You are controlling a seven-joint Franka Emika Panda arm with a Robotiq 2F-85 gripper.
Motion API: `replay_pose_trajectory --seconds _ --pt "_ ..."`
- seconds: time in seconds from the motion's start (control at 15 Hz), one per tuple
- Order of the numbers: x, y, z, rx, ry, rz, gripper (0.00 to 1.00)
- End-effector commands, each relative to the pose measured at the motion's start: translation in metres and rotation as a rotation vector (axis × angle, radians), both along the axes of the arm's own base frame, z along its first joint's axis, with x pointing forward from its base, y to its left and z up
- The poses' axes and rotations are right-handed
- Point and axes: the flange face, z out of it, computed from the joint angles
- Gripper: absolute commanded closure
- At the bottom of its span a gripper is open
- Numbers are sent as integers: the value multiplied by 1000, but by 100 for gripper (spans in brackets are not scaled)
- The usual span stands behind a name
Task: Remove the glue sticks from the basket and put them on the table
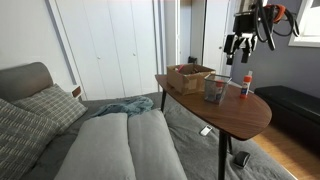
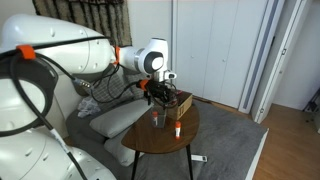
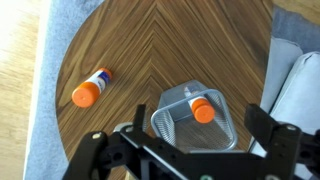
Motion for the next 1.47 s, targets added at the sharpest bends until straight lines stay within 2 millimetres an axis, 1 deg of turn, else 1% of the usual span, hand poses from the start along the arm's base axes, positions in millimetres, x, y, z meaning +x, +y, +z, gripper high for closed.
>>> replay_pose_trajectory --seconds 0.0,0.13,0.33,0.67,0.93,1.0,1.07,1.13,1.2,1.27,1.33,1.4 --pt "19 21 -16 -4 77 2 0" --pt "27 29 -28 -2 95 14 0" --pt "43 34 -41 1 91 11 0" --pt "60 35 -48 4 80 4 1" --pt "67 37 -54 -3 98 0 12" --pt "67 37 -55 -3 100 -1 20" --pt "68 38 -56 -3 104 -2 17" --pt "69 38 -57 -3 108 -2 18" --pt "69 39 -58 -3 110 -3 26" --pt "70 39 -59 -5 112 -4 26" --pt "70 39 -61 -6 115 -4 33" --pt "70 39 -62 -6 117 -7 32"
